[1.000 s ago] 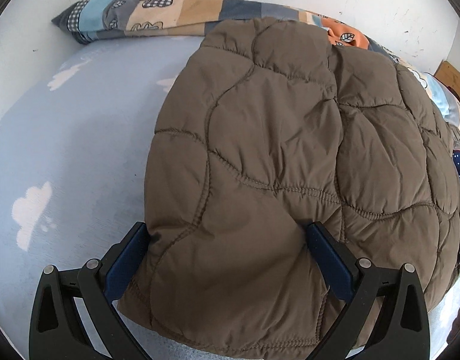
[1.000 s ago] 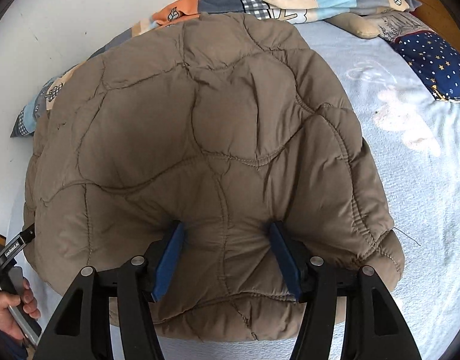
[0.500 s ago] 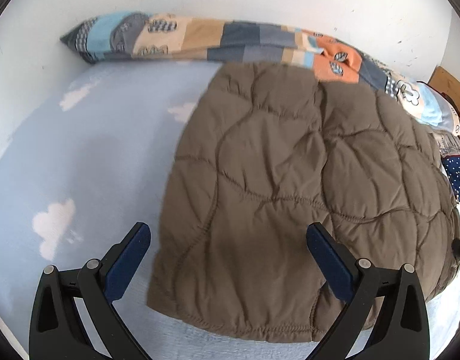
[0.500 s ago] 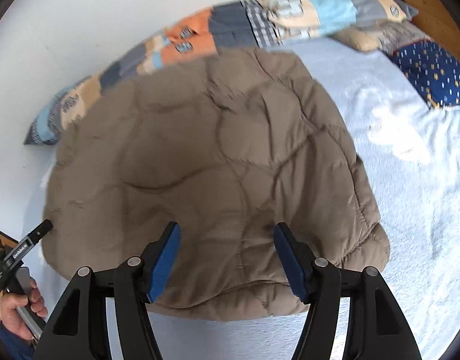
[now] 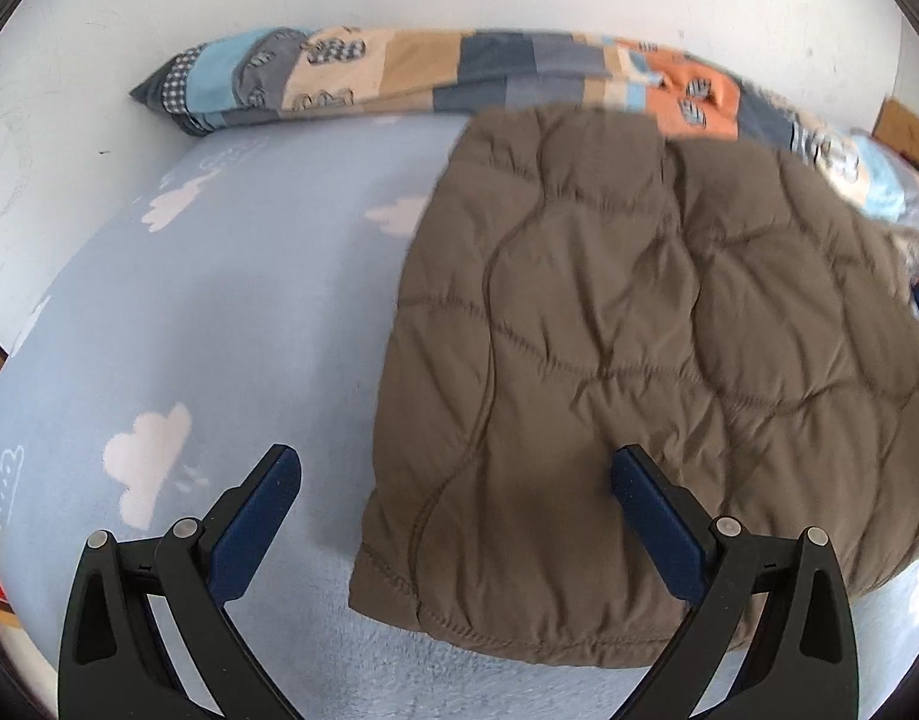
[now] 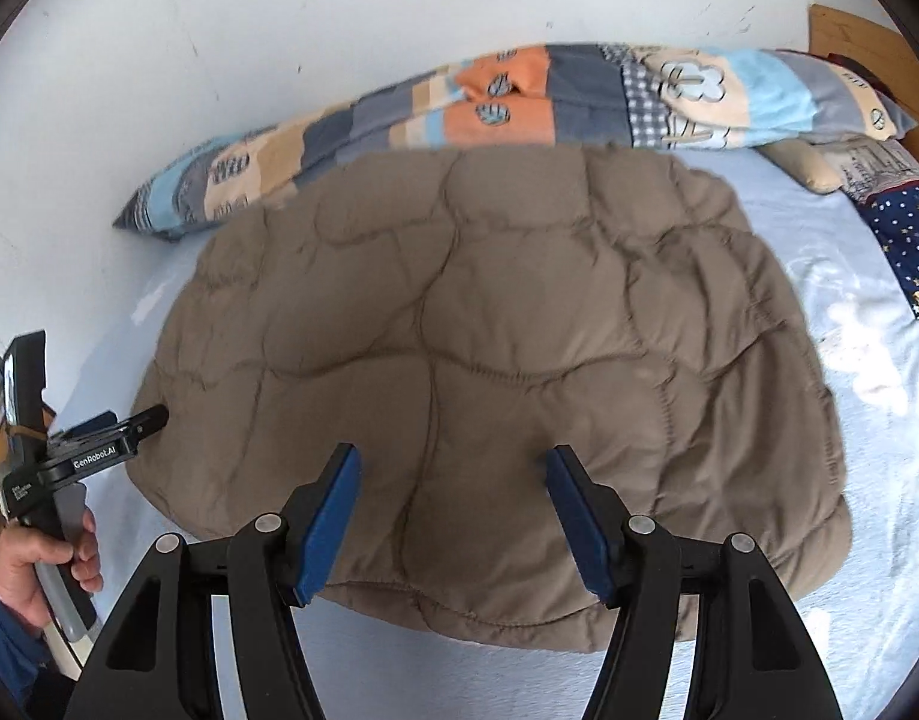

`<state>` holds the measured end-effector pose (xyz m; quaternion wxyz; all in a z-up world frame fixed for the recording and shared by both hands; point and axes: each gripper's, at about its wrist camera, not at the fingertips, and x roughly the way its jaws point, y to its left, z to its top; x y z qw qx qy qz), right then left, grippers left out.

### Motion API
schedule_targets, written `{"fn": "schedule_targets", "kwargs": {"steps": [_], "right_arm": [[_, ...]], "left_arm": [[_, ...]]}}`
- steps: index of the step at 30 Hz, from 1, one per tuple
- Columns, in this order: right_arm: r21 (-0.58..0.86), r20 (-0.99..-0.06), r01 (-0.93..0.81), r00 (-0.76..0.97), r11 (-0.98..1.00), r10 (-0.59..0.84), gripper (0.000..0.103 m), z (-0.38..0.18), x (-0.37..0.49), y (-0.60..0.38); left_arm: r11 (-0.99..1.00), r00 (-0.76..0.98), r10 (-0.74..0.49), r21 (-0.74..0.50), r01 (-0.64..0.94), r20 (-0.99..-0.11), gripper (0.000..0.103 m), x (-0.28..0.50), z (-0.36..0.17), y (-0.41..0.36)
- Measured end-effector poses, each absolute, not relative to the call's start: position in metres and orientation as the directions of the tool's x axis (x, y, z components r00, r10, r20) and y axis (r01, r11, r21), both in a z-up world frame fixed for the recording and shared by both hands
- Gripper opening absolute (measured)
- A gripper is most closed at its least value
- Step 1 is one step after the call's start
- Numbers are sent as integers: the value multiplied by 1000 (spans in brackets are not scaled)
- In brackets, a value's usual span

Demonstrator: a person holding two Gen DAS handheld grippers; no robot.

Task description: Fold large clothes

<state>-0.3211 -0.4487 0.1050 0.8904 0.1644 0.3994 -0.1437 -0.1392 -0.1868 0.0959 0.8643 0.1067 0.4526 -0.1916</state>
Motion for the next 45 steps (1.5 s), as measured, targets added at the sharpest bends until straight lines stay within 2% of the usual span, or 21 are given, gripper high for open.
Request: {"fn": "schedule_targets", "kwargs": {"steps": [5, 10, 20, 36, 45], "right_arm": [[158, -804, 400, 583, 903, -118, 69, 91, -314, -452], [229, -773, 422, 626, 877, -99, 69, 109, -328, -459], [227, -714, 456, 679, 861, -171, 69, 142, -349, -458], [181, -689, 435, 696, 882, -202, 69, 154, -357, -443], [198, -695, 476, 685, 857, -220, 69, 152, -365, -460]], "left_arm": [[898, 539, -226, 41, 438, -812, 103, -143, 102, -190], [892, 622, -239, 85, 445, -746, 103, -156, 126, -191], [878, 708, -257, 148, 455, -658, 103, -178, 154, -196], [813, 755, -256, 288, 506, -604, 103, -207, 158, -213], [790, 752, -238, 328, 519, -615, 103, -207, 149, -218]]}}
